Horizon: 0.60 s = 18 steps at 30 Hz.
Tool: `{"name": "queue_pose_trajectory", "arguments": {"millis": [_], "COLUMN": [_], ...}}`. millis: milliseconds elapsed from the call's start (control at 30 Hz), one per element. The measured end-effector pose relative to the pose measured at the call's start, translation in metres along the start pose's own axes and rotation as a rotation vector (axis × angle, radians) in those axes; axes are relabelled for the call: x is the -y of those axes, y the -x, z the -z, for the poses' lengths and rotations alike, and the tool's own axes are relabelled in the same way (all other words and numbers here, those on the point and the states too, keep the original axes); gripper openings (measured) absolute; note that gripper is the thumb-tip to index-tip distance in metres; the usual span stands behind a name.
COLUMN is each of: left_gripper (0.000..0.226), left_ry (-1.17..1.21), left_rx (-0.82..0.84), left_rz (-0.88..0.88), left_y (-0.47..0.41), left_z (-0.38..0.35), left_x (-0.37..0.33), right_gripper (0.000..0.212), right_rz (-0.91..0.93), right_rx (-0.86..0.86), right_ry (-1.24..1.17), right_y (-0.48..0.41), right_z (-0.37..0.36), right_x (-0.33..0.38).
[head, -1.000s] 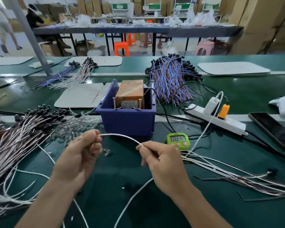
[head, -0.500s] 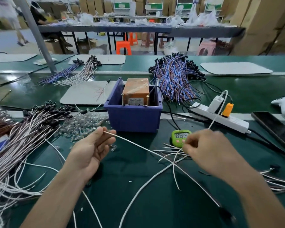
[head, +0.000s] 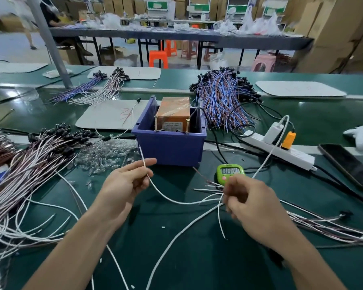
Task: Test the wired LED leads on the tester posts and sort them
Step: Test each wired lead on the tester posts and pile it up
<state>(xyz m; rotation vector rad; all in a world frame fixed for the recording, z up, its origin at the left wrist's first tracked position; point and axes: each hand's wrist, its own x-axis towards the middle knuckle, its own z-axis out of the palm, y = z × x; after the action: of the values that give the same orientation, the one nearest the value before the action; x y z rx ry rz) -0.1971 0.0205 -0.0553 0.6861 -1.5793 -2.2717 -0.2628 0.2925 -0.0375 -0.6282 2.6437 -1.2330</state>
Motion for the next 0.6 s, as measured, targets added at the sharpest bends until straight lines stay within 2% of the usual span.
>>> {"name": "queue_pose_trajectory", "arguments": {"millis": [67,100,200,267,467,600], "left_gripper": [0.026,0.022,0.008,0.013,0.027,0.023], "left_ry": [-0.042,-0.082,-0.19,-0.205,-0.301,-0.476], "left_rx": [0.018,-0.001,-0.102,-0.154,-0.283,-0.395], "left_rz": [-0.049,-0.081,-0.156,-0.167,-0.227,-0.332], "left_y": [0.002,0.003,0.005,0.004,-0.004,-0.005], "left_z": [-0.003,-0.006,-0.012,-0.014,-0.026,-0.034], "left_x": [-0.002,-0.003,-0.011,-0.016,-0.028,-0.023], "right_gripper": [0.045,0.045,0.012,0.004,0.016,0.02], "right_rz": [0.056,0.09,0.163,0.196,0.225,0.218], "right_rx": [0.026,0.002,-0.115,-0.179,-0.359,-0.384], "right_ry": [-0.123,-0.139,-0.185,-0.209,-0.229,-0.277], "right_y": [-0.007,-0.012,-0.027,-0.038,-0.07,-0.075], "right_z": [0.001,0.0,-0.004,-0.005,-0.008,-0.014], "right_x": [0.009,0.014,0.026,0.034,0.05,0.044]}}
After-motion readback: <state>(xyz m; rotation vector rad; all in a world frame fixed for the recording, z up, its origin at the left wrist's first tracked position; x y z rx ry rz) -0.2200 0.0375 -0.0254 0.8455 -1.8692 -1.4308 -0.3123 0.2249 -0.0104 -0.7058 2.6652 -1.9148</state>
